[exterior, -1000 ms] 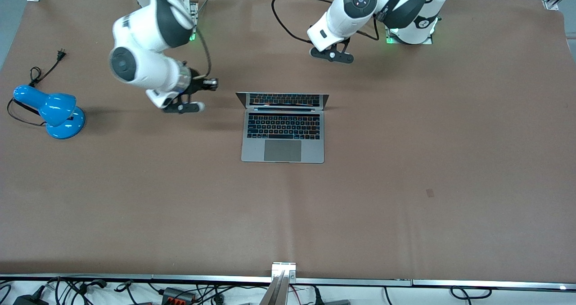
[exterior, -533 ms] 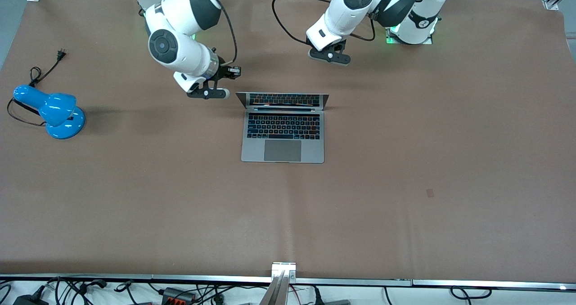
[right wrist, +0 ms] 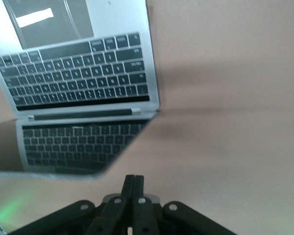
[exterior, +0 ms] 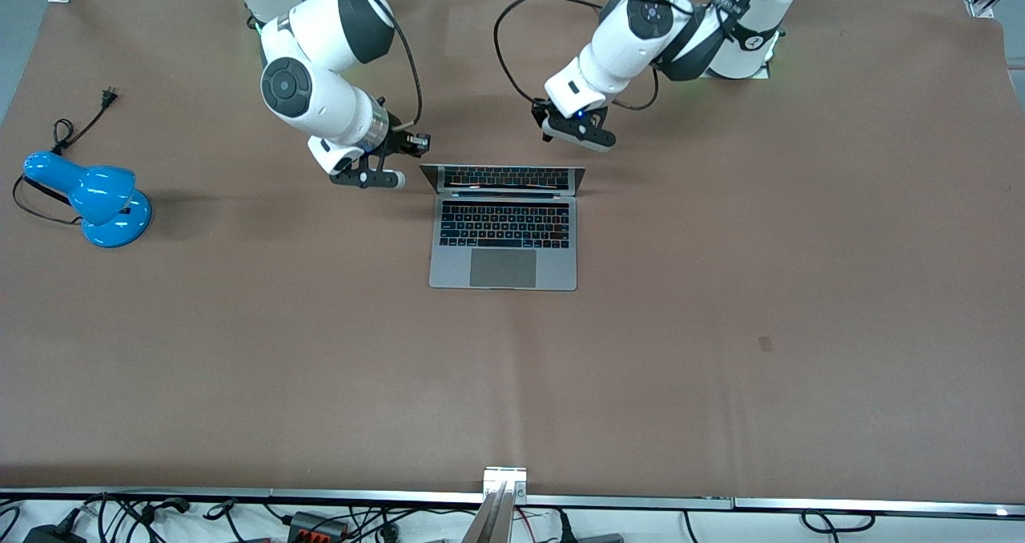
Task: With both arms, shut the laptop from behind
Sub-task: 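Lower both grippers behind the laptop screen's back edge, then push the screen down onto the keyboard with both grippers, then lift the right gripper off the lid while the left gripper withdraws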
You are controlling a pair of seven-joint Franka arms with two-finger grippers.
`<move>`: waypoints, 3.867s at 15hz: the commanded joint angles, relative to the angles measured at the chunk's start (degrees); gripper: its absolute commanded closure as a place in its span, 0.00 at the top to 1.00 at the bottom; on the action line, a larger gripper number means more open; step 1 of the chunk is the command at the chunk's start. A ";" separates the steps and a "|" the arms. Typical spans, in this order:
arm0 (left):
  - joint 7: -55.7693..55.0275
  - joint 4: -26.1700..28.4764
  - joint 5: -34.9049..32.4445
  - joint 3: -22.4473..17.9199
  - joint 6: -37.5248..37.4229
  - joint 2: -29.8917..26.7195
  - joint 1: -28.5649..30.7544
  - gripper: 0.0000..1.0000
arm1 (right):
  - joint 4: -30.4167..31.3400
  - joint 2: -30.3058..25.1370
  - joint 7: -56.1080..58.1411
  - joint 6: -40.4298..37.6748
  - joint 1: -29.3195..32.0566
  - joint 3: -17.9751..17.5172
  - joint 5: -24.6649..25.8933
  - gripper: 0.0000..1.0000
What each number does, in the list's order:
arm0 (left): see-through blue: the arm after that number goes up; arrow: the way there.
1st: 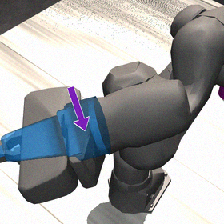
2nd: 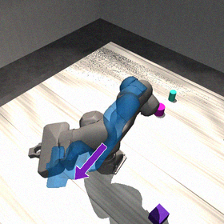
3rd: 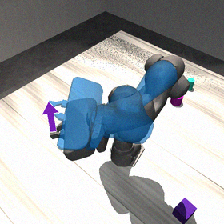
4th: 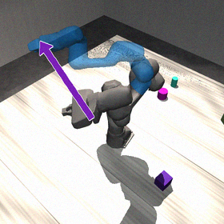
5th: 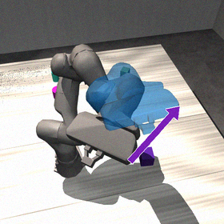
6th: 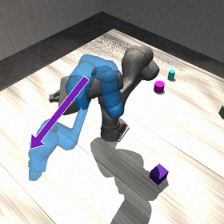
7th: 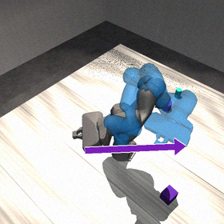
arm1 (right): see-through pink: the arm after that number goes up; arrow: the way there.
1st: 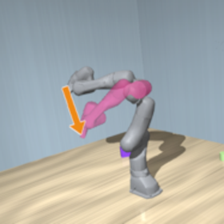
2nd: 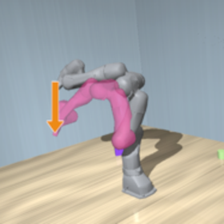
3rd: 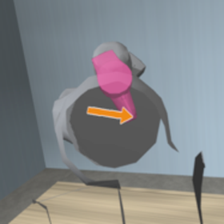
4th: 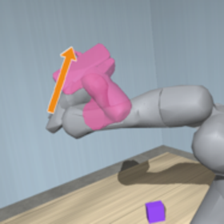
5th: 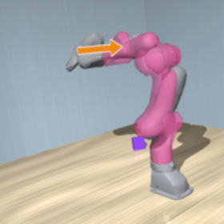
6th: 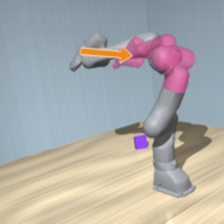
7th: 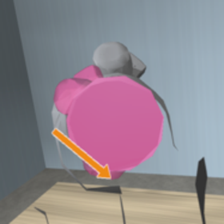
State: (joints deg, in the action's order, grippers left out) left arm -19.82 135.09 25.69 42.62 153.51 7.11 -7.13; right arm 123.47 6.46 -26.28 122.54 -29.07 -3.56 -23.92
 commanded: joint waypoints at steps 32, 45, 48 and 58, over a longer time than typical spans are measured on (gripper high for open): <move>32.57 -12.48 0.85 -5.26 31.94 32.44 3.26 0.00 | -32.24 35.81 0.79 8.24 4.11 0.40 2.74 0.00; 32.31 -12.22 0.76 -5.96 31.94 33.94 3.70 0.00 | -39.79 33.37 0.36 0.63 3.58 5.40 5.46 0.00; 32.22 -12.13 0.67 -5.88 31.32 32.36 4.23 0.00 | -40.24 28.89 1.23 -5.98 4.02 7.95 7.30 0.00; 32.13 -28.72 0.67 -6.05 4.30 29.90 7.82 0.00 | -44.18 19.56 3.43 -24.96 4.46 12.78 15.04 0.00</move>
State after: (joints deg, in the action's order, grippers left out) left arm 10.82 110.54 25.69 36.84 166.26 38.19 -0.77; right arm 81.38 27.02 -24.16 101.97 -24.60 8.50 -10.28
